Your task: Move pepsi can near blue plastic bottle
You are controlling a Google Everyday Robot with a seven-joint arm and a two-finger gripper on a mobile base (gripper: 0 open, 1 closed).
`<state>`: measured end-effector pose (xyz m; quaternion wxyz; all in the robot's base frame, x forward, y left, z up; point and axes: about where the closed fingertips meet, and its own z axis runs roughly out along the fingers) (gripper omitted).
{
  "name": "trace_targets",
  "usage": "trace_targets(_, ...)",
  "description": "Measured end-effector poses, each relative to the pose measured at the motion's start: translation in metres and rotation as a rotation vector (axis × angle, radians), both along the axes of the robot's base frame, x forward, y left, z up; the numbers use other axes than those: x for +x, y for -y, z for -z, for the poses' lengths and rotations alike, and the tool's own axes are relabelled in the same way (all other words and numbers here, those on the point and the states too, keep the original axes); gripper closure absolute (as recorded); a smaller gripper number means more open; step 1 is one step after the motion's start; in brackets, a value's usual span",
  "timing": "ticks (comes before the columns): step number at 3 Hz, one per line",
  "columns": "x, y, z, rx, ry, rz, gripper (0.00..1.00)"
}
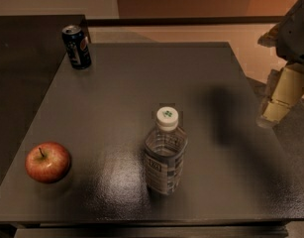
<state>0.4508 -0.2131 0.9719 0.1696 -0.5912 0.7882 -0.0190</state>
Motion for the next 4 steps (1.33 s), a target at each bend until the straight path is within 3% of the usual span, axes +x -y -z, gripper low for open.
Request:
trace_targets(1,0.032,-0.012,0.005,0.082,0.017,0.019,0.00)
trace_targets(2,0.071,-0.041,0.006,0.180,0.053,0.005,0.00)
trace_targets(4,0.131,-0.127,-0.009,0.354,0.150,-0.064,0.00)
